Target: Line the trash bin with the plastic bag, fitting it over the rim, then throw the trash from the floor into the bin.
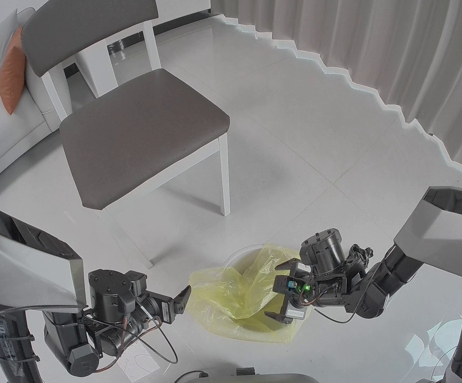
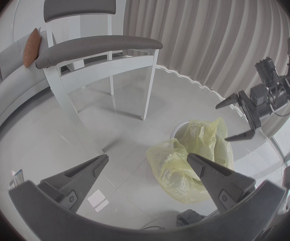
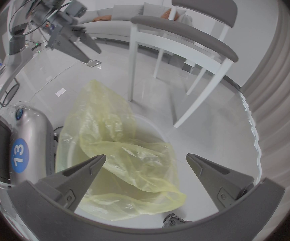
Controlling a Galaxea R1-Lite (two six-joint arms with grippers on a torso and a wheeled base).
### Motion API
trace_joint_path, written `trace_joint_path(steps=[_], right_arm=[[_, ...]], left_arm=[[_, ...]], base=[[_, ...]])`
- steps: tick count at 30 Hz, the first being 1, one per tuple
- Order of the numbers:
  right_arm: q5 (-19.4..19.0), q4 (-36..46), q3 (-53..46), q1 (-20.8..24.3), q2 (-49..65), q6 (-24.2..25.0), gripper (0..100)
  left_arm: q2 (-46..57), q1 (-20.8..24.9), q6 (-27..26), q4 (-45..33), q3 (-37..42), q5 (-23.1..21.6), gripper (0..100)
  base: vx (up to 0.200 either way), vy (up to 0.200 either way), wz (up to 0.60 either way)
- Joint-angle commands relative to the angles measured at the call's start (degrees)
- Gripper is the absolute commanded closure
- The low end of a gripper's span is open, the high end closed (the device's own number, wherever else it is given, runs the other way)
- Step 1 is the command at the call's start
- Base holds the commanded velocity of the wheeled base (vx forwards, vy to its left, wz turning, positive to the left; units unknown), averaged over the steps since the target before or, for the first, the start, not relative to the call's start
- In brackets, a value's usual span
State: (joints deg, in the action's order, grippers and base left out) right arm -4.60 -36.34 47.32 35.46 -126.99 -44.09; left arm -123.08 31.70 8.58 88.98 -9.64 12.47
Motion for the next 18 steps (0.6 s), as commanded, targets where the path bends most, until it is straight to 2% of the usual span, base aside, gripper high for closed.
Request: trace_joint_path(steps=[1, 18], right_arm=[[0.1, -0.3, -0.3, 0.6, -3.8, 0.0, 0], [0.2, -0.3, 8.0, -1.1, -10.1, 0.0, 0]], left_arm=[[-0.2, 0.0, 0.0, 1.0, -0.2, 0.1, 0], [3.0, -1.1, 0.1, 1.0, -2.3, 0.0, 0]], base=[[0.0, 0.0, 0.0], [0.0, 0.0, 0.0]])
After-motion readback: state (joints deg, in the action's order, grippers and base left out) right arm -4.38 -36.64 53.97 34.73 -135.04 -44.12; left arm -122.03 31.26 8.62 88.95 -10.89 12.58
